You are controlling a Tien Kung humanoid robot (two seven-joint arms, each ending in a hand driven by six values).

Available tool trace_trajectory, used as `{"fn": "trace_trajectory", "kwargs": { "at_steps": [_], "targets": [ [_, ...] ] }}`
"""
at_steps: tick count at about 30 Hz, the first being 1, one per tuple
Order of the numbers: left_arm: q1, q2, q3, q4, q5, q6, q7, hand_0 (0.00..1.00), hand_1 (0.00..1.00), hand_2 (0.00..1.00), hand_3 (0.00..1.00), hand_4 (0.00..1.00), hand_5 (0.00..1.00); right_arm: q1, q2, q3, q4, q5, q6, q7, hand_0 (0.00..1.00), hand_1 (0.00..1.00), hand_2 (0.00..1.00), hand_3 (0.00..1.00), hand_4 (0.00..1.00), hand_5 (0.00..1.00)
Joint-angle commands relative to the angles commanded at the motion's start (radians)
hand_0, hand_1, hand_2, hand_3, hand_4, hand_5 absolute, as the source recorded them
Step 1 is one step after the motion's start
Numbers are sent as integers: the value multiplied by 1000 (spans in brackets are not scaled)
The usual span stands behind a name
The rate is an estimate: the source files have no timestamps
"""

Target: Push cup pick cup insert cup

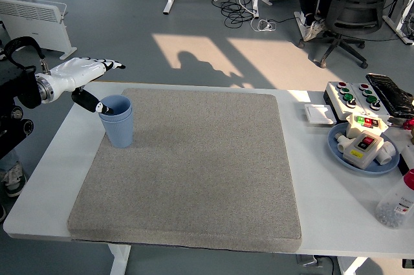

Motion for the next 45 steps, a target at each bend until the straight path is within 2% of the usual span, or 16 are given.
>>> {"fn": "trace_trajectory", "kwargs": {
  "at_steps": [7,9,10,12,15,16,21,22,24,27,28,29,33,35,38,45],
  "targets": [
    [18,12,-43,-13,-37,19,14,927,957,998,998,974,345,-6,2,2,0,0,-1,-1,712,641,652,594,133,420],
    [35,18,-68,-27,-86,52,32,927,957,998,998,974,345,-8,2,2,0,0,-1,-1,712,641,652,594,133,420],
    [53,24,-92,-42,-117,80,44,816,854,922,849,800,591,-10,2,1,0,3,-1,-1,712,640,652,594,133,420],
    [80,32,-135,-66,-192,126,62,816,854,922,849,800,591,-13,3,1,0,5,-2,0,712,640,652,594,133,420],
    [133,44,-217,-113,-307,157,88,816,854,922,849,800,591,-16,3,2,0,5,-2,0,712,640,652,594,133,420],
    [159,49,-254,-139,-353,155,101,737,773,787,660,665,678,-18,4,4,0,5,-2,-1,712,640,652,594,134,419],
    [300,58,-451,-278,-561,108,166,737,773,787,660,665,678,-25,7,5,0,5,-3,-1,712,640,652,594,134,419],
    [337,60,-497,-315,-606,90,180,739,777,778,668,613,909,-26,8,5,0,7,-4,0,712,640,652,594,134,419],
    [387,61,-563,-363,-679,61,203,739,777,778,668,613,909,-29,9,4,-1,11,-5,1,712,640,652,594,134,419],
    [506,60,-689,-467,-809,21,236,739,777,778,668,613,909,-33,11,2,-1,18,-7,3,712,640,652,594,134,419],
    [545,59,-728,-500,-848,9,245,763,795,803,724,625,998,-35,11,0,-2,21,-7,4,712,640,652,594,133,419],
    [577,58,-764,-519,-887,6,248,763,795,803,724,625,998,-36,11,0,-2,22,-8,5,712,640,652,594,133,419],
    [743,13,-930,-623,-1041,-4,238,763,795,803,724,625,998,-40,12,-9,-3,43,-11,11,712,640,652,594,133,419],
    [810,-18,-990,-651,-1058,-15,223,794,823,846,764,654,998,-39,12,-13,-3,48,-12,13,712,640,652,594,133,419],
    [892,-73,-1058,-688,-1041,-27,208,794,823,846,764,654,998,-35,13,-16,-4,51,-12,13,712,640,652,594,133,419],
    [1031,-194,-1143,-762,-956,-2,196,798,830,854,767,682,998,-26,11,-25,-7,68,-15,17,712,640,650,593,133,418]
  ]
}}
